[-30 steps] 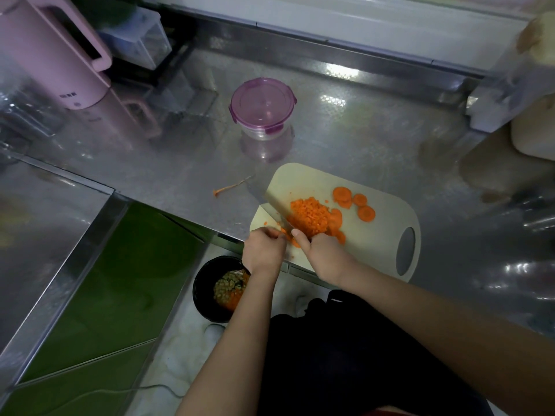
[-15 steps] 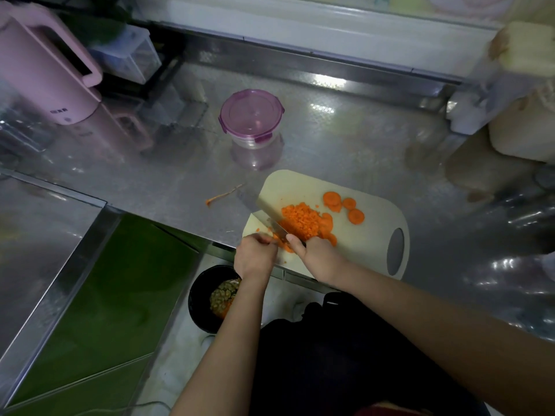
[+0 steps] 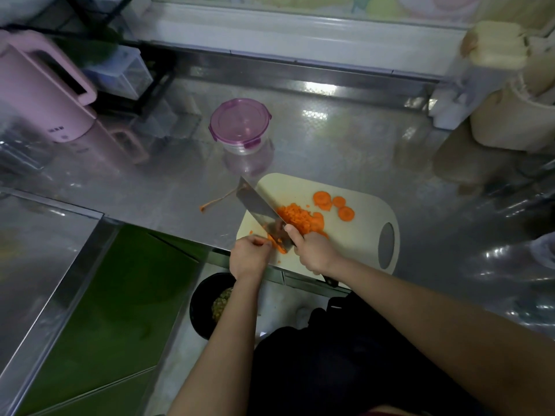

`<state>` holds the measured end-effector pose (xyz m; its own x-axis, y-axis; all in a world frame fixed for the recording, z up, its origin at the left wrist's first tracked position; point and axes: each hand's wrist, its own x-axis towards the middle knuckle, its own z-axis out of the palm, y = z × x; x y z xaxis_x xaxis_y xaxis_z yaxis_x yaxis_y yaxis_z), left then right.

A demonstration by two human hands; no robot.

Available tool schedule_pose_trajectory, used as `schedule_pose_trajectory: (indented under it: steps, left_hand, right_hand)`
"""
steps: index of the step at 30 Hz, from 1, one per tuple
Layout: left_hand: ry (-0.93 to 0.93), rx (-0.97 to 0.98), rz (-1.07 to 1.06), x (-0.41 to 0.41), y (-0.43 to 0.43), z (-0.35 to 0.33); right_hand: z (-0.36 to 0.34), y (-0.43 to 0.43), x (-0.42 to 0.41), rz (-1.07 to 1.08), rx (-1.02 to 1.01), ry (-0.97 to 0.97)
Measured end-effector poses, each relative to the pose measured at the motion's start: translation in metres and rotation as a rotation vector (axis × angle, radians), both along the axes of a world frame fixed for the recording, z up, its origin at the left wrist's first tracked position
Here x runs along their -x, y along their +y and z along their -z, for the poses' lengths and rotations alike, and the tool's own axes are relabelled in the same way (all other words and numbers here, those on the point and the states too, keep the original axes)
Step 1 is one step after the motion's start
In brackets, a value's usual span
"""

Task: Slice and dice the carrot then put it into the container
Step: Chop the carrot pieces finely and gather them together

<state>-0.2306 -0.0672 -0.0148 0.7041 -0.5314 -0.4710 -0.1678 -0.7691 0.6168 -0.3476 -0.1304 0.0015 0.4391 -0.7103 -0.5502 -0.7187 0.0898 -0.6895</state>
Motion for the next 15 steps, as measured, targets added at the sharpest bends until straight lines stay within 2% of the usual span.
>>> schedule_pose_trajectory:
  steps: [5, 15]
  left_hand:
    - [0.016, 0.002, -0.011, -0.0014, 0.0012, 0.0033]
    - [-0.001, -0.027, -0.001, 0.0014, -0.0003, 0.0031]
  right_hand:
    - [-0.0010, 0.0030, -0.0015, -0.026, 0.116, -0.007]
    - [-0.0064, 0.0078, 0.0065, -0.093, 0.142, 0.002]
